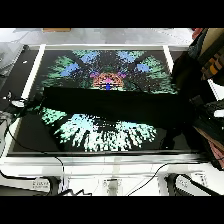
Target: Fold the clothes and pants, and hang the long-sleeved shirts on hangers.
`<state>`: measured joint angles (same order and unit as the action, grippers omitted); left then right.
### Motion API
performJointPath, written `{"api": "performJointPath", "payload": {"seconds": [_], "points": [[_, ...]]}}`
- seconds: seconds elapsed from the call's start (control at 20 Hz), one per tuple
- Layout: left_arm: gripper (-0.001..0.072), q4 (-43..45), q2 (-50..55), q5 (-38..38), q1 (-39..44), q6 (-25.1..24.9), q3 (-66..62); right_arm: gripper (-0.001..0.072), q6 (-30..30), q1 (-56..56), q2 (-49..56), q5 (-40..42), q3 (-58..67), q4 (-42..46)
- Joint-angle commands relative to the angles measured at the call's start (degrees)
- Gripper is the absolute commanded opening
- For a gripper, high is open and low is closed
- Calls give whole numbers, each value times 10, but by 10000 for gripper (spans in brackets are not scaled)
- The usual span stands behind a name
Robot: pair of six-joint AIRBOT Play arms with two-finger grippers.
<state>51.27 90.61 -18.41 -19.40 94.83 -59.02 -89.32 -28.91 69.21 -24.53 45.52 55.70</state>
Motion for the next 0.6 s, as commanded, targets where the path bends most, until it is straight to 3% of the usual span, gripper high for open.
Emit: {"api": "performJointPath", "payload": {"seconds": [0.0, 0.05, 0.2, 0.25, 0.3, 0.5, 0.55], "points": [[698, 8, 15, 123, 33, 3, 1, 691, 44, 0, 0, -44, 13, 0], [682, 8, 23, 131, 40, 3, 1, 692, 60, 0, 0, -66, 24, 0], [405, 5, 48, 130, 46, 4, 1, 691, 134, 0, 0, -161, 72, 0], [232, 5, 48, 131, 46, 4, 1, 691, 148, 0, 0, -195, 95, 0], [7, 6, 45, 131, 46, 3, -2, 691, 155, 0, 0, -222, 118, -1], [7, 64, 22, 129, 42, -32, -47, 663, 155, 38, 0, -259, 204, -5], [7, 86, 10, 124, 44, -44, -61, 525, 155, 62, 0, -242, 219, -5]]}}
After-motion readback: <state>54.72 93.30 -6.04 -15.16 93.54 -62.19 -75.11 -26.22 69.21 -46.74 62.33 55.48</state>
